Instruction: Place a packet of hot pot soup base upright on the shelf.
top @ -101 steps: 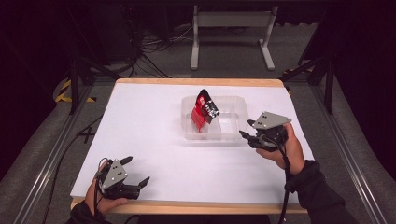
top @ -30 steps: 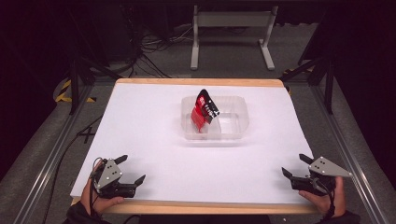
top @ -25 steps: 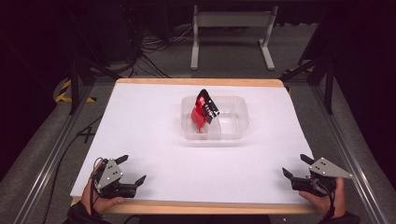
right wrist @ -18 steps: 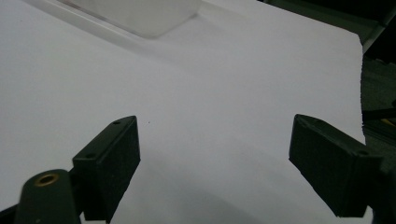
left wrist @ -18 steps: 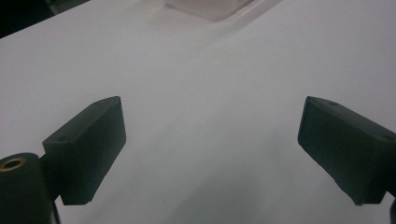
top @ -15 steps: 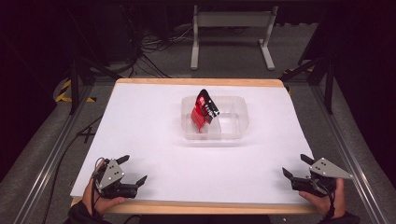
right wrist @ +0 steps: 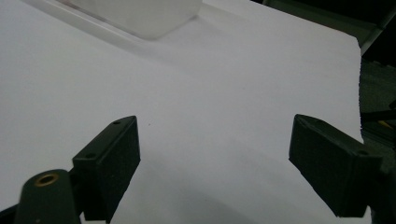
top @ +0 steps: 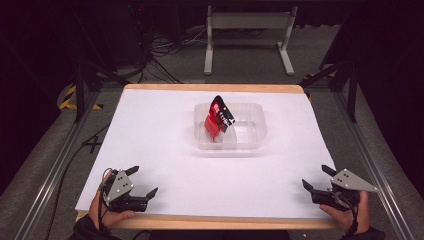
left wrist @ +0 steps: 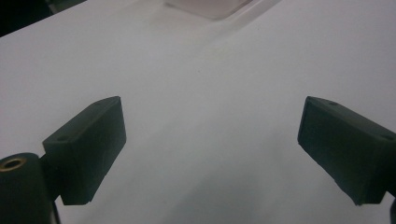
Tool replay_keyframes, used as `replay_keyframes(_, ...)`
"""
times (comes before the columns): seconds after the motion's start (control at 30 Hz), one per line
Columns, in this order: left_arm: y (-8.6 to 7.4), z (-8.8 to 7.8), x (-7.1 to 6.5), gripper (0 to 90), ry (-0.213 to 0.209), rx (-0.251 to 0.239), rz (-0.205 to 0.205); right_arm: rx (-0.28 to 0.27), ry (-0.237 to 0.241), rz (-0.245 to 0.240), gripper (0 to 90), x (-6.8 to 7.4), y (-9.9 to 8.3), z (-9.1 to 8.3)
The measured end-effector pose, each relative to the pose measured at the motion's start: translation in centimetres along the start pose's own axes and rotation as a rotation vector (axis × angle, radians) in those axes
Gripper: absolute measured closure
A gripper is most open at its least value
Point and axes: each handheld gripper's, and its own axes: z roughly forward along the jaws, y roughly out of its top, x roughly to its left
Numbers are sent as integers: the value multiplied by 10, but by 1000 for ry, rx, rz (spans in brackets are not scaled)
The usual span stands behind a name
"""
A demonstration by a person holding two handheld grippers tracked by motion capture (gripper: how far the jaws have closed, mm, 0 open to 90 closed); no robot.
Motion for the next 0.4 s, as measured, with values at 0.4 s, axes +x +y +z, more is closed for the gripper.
replay_keyframes(0.4,0,0,0,85,-2,0,7,-11,-16,-4,170,0,1,-2)
